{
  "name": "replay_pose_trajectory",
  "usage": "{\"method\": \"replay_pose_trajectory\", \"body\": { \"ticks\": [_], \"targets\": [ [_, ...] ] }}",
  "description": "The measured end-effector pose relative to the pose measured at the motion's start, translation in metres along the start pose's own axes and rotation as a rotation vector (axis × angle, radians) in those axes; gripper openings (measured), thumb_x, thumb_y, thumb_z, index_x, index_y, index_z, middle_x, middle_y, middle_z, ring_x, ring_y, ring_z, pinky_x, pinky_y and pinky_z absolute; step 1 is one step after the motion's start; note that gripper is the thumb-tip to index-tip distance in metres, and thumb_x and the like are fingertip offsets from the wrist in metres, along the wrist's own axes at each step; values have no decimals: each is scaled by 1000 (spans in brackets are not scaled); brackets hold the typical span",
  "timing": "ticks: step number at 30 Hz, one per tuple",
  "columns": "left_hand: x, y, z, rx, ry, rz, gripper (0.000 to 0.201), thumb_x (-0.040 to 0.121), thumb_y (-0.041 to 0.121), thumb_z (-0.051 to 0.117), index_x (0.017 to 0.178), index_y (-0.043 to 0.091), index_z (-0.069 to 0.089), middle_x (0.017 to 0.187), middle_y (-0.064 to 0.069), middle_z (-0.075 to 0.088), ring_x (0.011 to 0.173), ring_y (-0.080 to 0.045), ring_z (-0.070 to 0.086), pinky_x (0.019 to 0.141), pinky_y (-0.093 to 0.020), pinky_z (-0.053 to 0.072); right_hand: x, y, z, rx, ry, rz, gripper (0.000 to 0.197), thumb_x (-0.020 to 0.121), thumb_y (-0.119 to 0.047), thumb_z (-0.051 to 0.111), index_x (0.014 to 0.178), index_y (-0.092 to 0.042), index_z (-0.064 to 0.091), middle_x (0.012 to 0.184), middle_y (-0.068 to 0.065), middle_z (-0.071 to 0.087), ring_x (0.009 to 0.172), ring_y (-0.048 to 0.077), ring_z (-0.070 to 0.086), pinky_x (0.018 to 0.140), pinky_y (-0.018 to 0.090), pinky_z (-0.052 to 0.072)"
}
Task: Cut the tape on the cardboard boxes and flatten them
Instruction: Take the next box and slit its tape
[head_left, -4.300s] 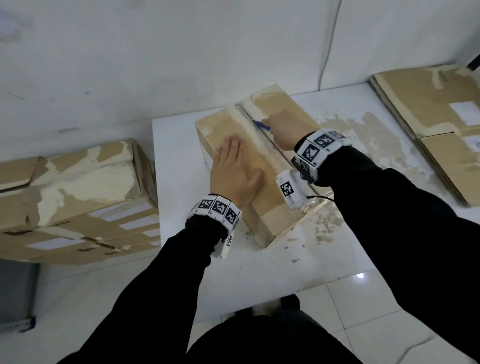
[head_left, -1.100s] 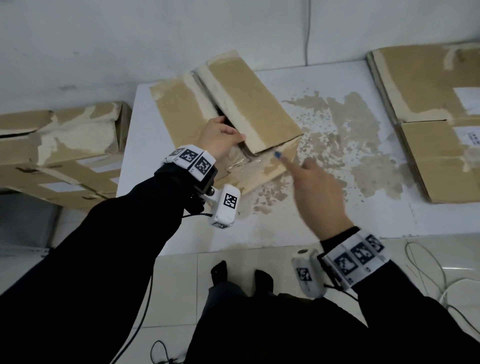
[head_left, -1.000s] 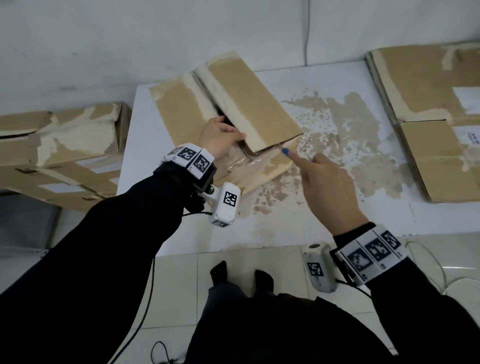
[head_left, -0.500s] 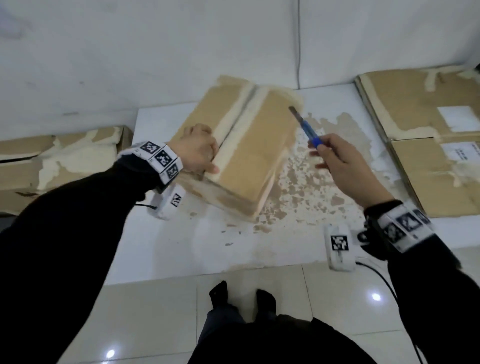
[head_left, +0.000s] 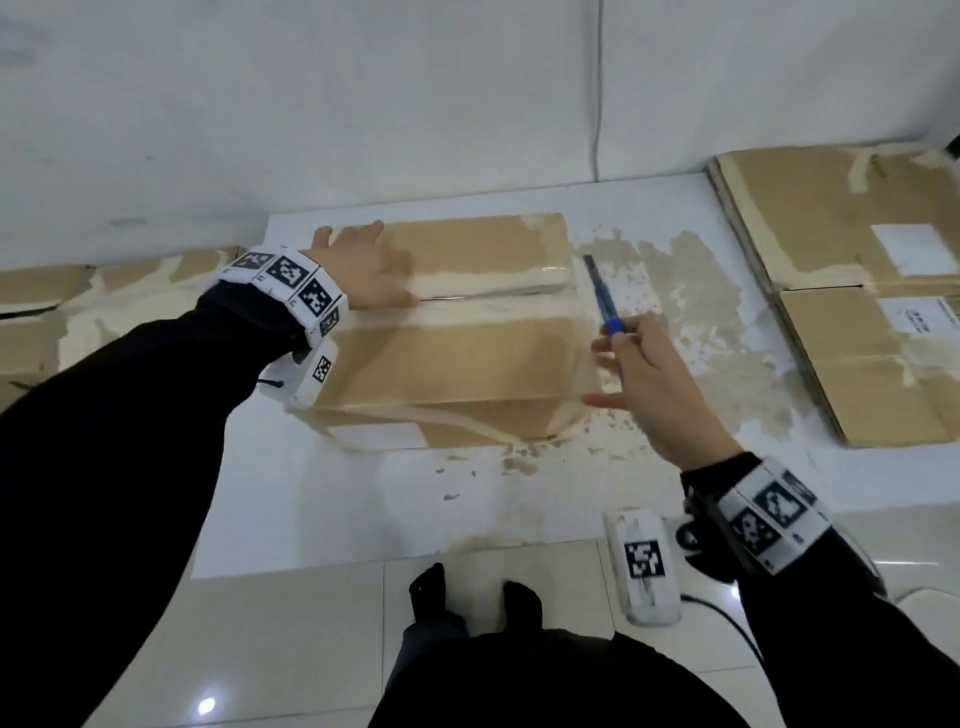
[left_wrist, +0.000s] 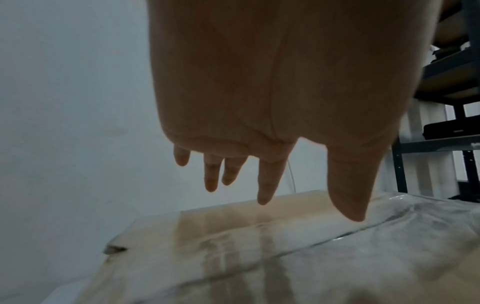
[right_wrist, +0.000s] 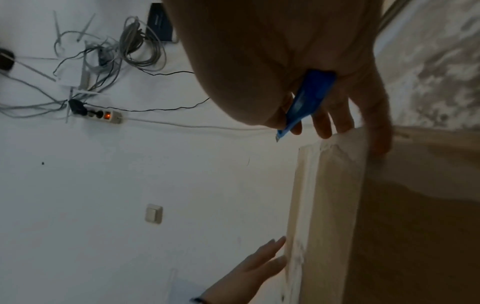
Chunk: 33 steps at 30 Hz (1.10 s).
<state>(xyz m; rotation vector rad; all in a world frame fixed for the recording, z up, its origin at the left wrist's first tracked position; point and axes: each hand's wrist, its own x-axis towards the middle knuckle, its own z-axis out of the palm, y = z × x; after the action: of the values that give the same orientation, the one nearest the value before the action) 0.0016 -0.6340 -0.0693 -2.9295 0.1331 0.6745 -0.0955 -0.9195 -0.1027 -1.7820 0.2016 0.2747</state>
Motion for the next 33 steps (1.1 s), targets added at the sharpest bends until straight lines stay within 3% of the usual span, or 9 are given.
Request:
{"method": "replay_pose_trajectory", "body": {
  "ticks": [2, 5, 9, 13, 16, 20, 24, 27, 33],
  "targets": [
    [-6, 10, 1, 37, -5, -10, 54, 94, 52, 41, 139, 22, 44, 149, -14, 34, 137, -31, 29, 113, -48, 17, -11, 1, 11, 212, -137, 95, 18, 104, -19, 31, 108, -10, 46, 115, 12, 54, 103, 26, 60, 66, 36, 59],
    [-24, 34, 16, -125, 48, 67, 44, 93, 40, 46, 133, 23, 50, 131, -14, 49, 121, -32, 44, 105, -46, 32, -18, 9, 22, 322, -269, 155, 20, 104, -17, 32, 109, -7, 49, 110, 16, 58, 80, 27, 68, 60, 34, 57],
    [-56, 56, 52, -345, 177, 149, 41, 95, 36, 49, 134, 23, 51, 138, -12, 42, 125, -29, 42, 107, -44, 34, 1, 24, 15, -239, -171, -110, 18, 100, -16, 39, 102, -21, 56, 84, 3, 62, 54, 14, 49, 51, 28, 41],
    [-72, 52, 71, -514, 209, 181, 52, 94, 38, 52, 143, 22, 42, 148, -1, 33, 136, -18, 31, 115, -33, 25, 13, 28, 3, -454, -238, -259, 33, 100, -17, 39, 123, -37, 52, 75, 0, 63, 48, 12, 43, 46, 20, 36],
    [-76, 52, 69, -476, 132, 202, 80, 81, 50, 67, 148, 22, 32, 149, 0, 25, 137, -16, 24, 115, -31, 21, 16, 23, -4, -488, -264, -304, 34, 99, -17, 41, 121, -36, 56, 72, 3, 62, 42, 5, 40, 41, 14, 32],
    [-74, 54, 53, -384, -33, 155, 111, 58, 56, 83, 148, 26, 26, 140, 6, 22, 131, -15, 26, 112, -41, 30, 19, 24, -7, -574, -309, -379, 25, 98, -24, 48, 114, -40, 57, 67, -2, 63, 46, 4, 48, 45, 14, 34],
    [-63, 58, 31, -167, -111, 176, 105, 54, 47, 87, 141, 24, 33, 130, 4, 33, 121, -17, 31, 104, -44, 37, 18, 26, -4, -591, -278, -410, 27, 98, -19, 48, 119, -33, 59, 66, 0, 62, 49, -4, 51, 46, 9, 35],
    [-54, 66, 19, -76, -138, 180, 97, 51, 43, 90, 130, 22, 38, 124, 1, 40, 114, -18, 35, 97, -42, 41, 21, 28, -4, -585, -278, -395, 28, 98, -20, 48, 121, -29, 60, 67, -1, 63, 45, -1, 48, 45, 11, 35],
    [-46, 74, 13, 144, -88, 209, 91, 48, 57, 86, 121, 24, 43, 115, 2, 50, 109, -19, 45, 74, -31, 36, 20, 31, -7, -573, -287, -352, 30, 99, -21, 47, 123, -33, 59, 66, -3, 62, 45, 6, 43, 47, 17, 37]
  ]
}}
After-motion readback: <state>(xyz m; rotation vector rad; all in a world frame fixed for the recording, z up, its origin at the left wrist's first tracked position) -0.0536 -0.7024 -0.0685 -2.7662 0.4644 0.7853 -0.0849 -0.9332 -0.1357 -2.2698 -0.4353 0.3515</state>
